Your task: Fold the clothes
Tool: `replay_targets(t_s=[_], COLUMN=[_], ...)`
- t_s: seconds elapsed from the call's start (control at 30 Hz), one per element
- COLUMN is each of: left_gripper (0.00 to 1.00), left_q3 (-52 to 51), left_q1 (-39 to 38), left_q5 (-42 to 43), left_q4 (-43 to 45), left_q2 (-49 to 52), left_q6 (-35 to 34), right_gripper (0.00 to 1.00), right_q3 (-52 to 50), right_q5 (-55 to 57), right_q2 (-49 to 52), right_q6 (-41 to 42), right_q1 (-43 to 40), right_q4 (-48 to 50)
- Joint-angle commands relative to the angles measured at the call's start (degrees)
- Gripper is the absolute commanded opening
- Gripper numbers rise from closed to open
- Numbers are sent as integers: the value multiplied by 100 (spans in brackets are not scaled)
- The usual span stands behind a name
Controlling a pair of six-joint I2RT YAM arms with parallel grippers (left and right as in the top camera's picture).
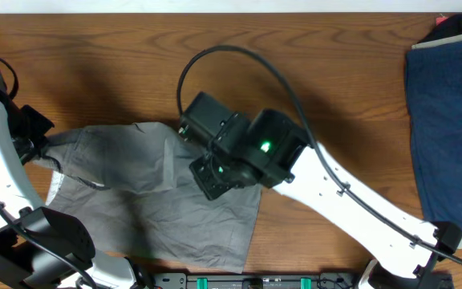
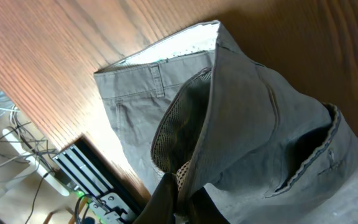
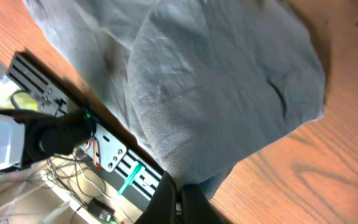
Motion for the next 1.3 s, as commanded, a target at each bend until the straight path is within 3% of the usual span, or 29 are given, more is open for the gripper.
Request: replay_targets(t_s=[0.0, 0.3, 0.7, 0.97, 1.27], left_gripper=[6, 6, 6, 6, 6], left_q3=[24, 24, 24, 24, 24], left_q1=[83, 592, 1753, 1845, 1845], left_q5=[-114, -339, -326, -326, -326], left_q4=[-101, -509, -909, -931, -1040], left_q2=[-48, -48, -48, -48, -48], left_q6=[-92, -457, -1014, -1093, -1095], right_gripper=[1, 1, 1, 1, 1], right_q3=[-411, -1858, -1928, -1932, -2487], right_q5=[107, -586, -815, -876, -885], right_q2=[-13, -15, -28, -79, -79], right_q6=[260, 557, 501, 122, 254], right_q1=[164, 170, 184, 474, 798], right_q4=[57, 940, 776, 374, 562])
